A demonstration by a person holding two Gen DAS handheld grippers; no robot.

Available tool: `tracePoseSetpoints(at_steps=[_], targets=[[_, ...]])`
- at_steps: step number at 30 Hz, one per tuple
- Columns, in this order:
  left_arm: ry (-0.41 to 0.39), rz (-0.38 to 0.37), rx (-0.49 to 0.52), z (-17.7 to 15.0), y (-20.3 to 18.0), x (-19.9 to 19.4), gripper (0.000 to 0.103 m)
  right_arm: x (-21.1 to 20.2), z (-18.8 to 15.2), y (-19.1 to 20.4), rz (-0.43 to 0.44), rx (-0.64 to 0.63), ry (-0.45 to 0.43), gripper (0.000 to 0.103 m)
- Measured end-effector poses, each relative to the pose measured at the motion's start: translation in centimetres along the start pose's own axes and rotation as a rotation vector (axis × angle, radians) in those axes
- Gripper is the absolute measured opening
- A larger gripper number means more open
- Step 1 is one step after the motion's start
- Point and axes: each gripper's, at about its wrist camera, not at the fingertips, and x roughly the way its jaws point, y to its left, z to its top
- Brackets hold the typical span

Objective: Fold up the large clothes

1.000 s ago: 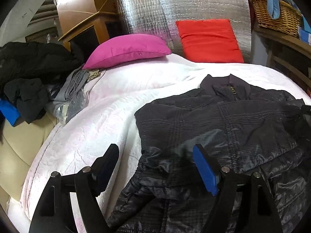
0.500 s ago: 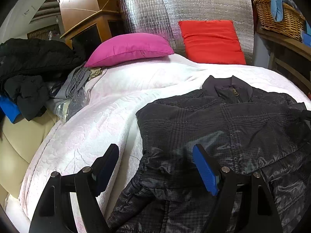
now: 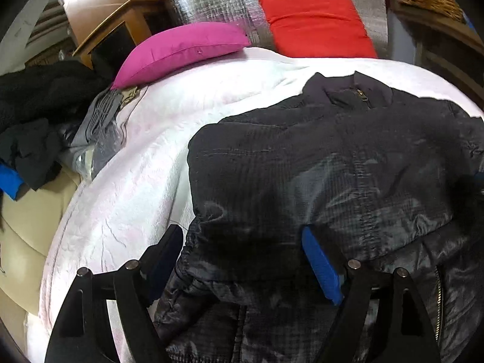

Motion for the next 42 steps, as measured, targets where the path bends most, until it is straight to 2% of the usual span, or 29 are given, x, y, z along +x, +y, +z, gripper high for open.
tracePoseSetpoints(at_steps=[5, 11, 19, 26, 37, 40, 42], targets=[[-0.042, -0.021, -0.041, 0.1, 0.8, -1.7, 0.081, -2.5, -0.2, -0.8, 0.020, 0.030, -0.045, 0.070], [-0.134, -0.034, -0.070, 0.1, 1.4, -5.0, 0.081, -4.7, -0.8, -2.3, 0.032, 0.059, -0.084, 0.070], [-0.200, -0.024, -0.137, -0.1, 3.9, -7.4, 0.081, -4.0, -0.2, -2.4, 0.037, 0.074, -0.079, 0.070], [-0.210, -0.006, -0.189, -0.1, 6.0, -7.6, 0.081, -3.3, -0.1, -1.6, 0.039, 0.069, -0.074, 0.070], [-0.209, 0.002, -0.188, -0.2, 6.0, -7.3, 0.081, -3.6, 0.3, -2.3, 0.028, 0.114, -0.110, 0.070], [-0.187, -0.009, -0.178, -0.1, 5.4, -6.4, 0.081, -3.6, 0.4, -3.5, -0.005, 0.158, -0.110, 0.071], [-0.126, -0.034, -0.162, 0.0, 4.8, -4.7, 0.082, -3.1, 0.5, -4.3, -0.013, 0.189, -0.089, 0.071]])
